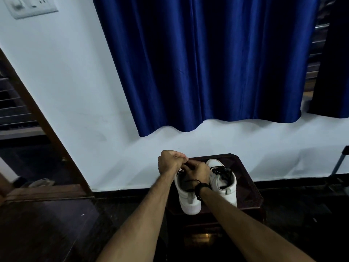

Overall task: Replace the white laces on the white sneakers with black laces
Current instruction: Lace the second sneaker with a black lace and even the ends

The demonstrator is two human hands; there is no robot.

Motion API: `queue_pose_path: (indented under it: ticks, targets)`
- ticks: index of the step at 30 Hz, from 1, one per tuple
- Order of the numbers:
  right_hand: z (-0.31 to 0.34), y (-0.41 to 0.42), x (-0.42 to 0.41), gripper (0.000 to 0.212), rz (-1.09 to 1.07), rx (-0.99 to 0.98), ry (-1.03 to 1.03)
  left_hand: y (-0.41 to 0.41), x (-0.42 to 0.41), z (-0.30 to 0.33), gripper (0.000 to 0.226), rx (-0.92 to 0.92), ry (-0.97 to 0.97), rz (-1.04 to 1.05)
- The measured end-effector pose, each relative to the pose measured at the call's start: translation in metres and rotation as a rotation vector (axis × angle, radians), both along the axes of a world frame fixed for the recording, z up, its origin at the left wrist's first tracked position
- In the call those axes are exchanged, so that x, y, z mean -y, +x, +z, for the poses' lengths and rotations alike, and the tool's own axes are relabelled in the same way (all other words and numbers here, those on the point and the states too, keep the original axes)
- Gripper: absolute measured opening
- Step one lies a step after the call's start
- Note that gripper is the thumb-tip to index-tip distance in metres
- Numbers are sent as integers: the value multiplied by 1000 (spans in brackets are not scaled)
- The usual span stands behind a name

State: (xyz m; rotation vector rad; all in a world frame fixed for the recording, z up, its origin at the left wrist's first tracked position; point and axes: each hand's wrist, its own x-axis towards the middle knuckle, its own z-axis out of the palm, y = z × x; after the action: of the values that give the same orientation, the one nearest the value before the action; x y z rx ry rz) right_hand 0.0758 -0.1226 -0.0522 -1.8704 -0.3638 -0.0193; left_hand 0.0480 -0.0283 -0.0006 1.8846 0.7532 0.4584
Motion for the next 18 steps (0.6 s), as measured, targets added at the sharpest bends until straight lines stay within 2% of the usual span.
queue_pose_path:
  ticks: [3, 9, 11, 15, 17, 18]
  targets:
    - [-3, 2, -6, 10, -49, 31, -5, -4, 2, 1, 13, 21, 36, 39]
    - [-10, -1, -9, 14, -81, 96, -15, -11, 2, -5, 10, 58, 144, -52]
    - [-13, 0, -10, 15, -82, 85, 0, -14, -1, -7, 17, -2, 289, -118]
    - [-11, 3, -10, 13, -92, 49, 49, -29, 2, 7, 38, -206, 842, -307]
    - [-5, 5, -9, 12, -90, 2, 106, -38, 1, 8, 44, -163, 895, -258]
    - [-3, 7, -9, 12, -76, -10, 115, -40, -2, 3, 54, -135, 769, -257]
